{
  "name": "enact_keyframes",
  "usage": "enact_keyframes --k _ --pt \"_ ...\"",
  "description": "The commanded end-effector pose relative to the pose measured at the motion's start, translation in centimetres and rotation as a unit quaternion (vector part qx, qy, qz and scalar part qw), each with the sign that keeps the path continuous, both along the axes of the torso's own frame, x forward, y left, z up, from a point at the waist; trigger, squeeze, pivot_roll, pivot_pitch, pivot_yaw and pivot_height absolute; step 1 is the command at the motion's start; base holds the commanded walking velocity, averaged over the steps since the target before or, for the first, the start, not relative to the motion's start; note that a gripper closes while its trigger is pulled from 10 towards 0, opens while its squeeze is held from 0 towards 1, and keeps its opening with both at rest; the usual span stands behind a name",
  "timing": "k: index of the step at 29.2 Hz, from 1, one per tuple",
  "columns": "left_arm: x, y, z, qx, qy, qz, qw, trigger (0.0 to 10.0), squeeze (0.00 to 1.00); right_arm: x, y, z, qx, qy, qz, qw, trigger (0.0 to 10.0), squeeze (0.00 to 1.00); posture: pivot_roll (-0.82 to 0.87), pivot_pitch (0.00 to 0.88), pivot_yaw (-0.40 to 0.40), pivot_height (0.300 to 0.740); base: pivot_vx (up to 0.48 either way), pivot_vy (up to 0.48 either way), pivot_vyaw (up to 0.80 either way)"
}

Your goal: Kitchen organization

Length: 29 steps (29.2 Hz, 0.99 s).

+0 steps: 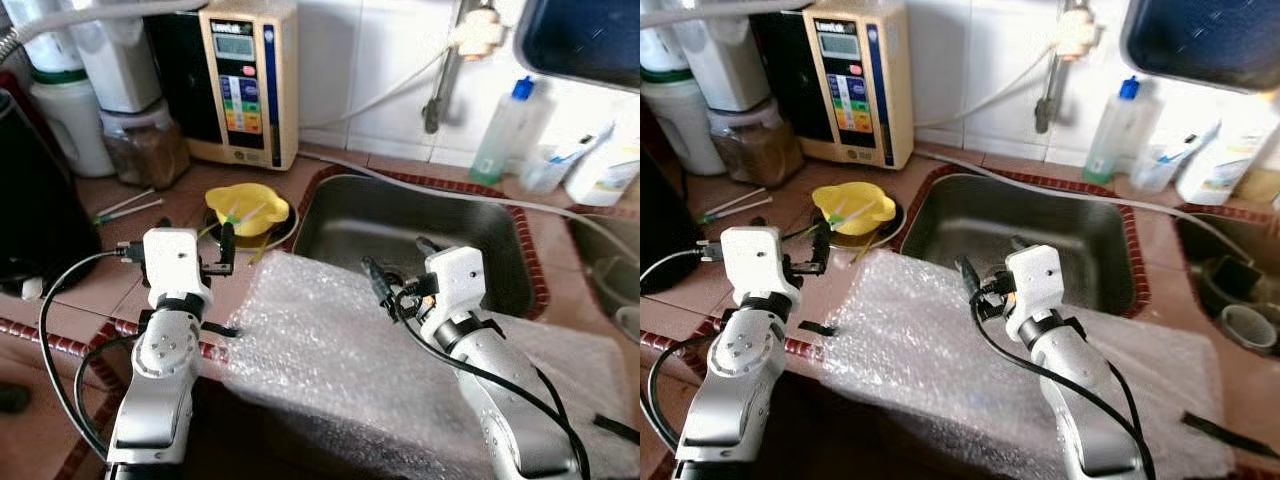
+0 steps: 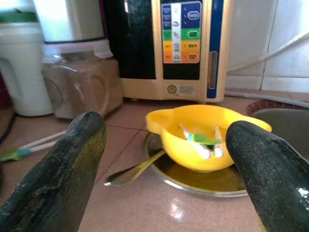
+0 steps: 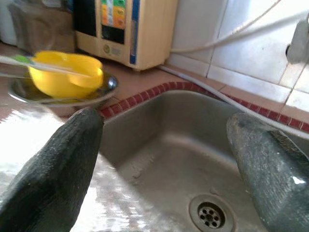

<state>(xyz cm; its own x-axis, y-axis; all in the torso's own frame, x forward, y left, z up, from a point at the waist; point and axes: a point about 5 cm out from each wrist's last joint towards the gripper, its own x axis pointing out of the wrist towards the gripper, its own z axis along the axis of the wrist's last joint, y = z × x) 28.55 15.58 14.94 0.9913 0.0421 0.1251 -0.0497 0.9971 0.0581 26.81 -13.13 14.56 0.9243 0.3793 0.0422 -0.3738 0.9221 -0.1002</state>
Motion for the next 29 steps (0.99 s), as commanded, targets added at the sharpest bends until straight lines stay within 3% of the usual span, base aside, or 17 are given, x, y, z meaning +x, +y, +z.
enact_keyframes --k 1,8,12,16,17,23,29 --pt "-0.1 -0.2 0.3 0.009 -0.004 0.000 1.000 10.0 0.00 0.0 -0.4 0.2 -0.001 -0.005 -0.010 1.000 10.0 0.00 0.07 0.000 0.006 0.740 0.000 0.000 0.00" --pt "-0.8 0.3 0.5 0.042 0.005 -0.001 0.999 10.0 0.00 0.2 -0.5 0.6 0.001 -0.011 -0.013 1.000 10.0 0.00 0.07 0.000 -0.013 0.740 0.000 0.000 0.00" --pt "-1.3 0.3 1.4 0.057 0.000 -0.055 0.997 10.0 0.00 0.5 -0.2 0.7 -0.004 -0.012 0.002 1.000 10.0 0.00 0.08 0.000 -0.031 0.740 0.000 0.000 0.00" --pt "-1.1 -0.2 1.7 0.040 -0.005 -0.085 0.996 10.0 0.00 0.6 -0.1 0.8 -0.004 -0.013 0.006 1.000 10.0 0.00 0.08 0.000 -0.031 0.740 0.000 0.000 0.00" --pt "-0.9 -0.8 1.7 0.017 -0.003 -0.088 0.996 10.0 0.00 0.6 0.0 0.8 -0.004 -0.012 0.007 1.000 10.0 0.00 0.08 0.000 -0.031 0.740 0.000 0.000 0.00" --pt "-0.7 -1.7 1.0 -0.015 0.002 -0.082 0.997 10.0 0.00 0.2 0.4 0.7 -0.008 -0.013 0.016 1.000 10.0 0.00 0.07 0.000 -0.029 0.740 0.000 0.000 0.00" --pt "0.5 -0.3 0.5 -0.004 0.014 -0.028 0.999 10.0 0.00 0.2 0.4 0.7 -0.010 -0.013 0.016 1.000 10.0 0.00 0.06 0.000 -0.020 0.740 0.000 0.000 0.00"
